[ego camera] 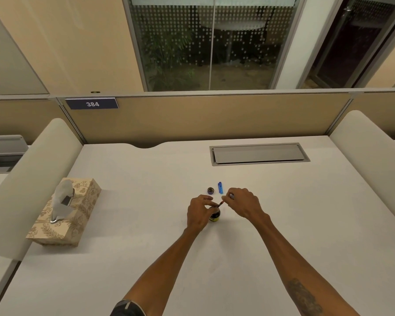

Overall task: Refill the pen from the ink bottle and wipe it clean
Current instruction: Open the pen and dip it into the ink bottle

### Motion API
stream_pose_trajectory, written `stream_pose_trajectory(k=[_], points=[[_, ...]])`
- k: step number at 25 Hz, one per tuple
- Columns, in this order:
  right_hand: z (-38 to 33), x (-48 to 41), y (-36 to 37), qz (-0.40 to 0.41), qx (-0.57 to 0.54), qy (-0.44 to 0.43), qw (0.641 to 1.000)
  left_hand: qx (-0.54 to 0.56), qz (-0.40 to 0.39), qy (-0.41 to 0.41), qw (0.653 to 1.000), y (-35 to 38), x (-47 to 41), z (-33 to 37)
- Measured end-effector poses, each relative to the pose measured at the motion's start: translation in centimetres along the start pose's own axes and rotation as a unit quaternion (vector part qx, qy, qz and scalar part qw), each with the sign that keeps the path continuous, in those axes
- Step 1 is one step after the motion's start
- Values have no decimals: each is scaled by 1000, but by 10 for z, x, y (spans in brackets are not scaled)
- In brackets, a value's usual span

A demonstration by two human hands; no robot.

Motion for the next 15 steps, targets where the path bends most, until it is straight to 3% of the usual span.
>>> stream_pose_trajectory(k=[5,15], points=[[-1,0,0,-14,-23,-43,999,0,-2,1,1000,0,1,0],[-1,-2,2,-3,0,-18,1000,3,-4,6,1000,0,0,1]])
Point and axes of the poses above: each hand's wrist, its own x-axis away from the middle knuckle, its own y-axis out of the palm, z = x × y, the point moved 7 cm from there along -x, towards the middle knuckle, and after that the axes turned 5 degrees about -z, right-handed, at the moved point
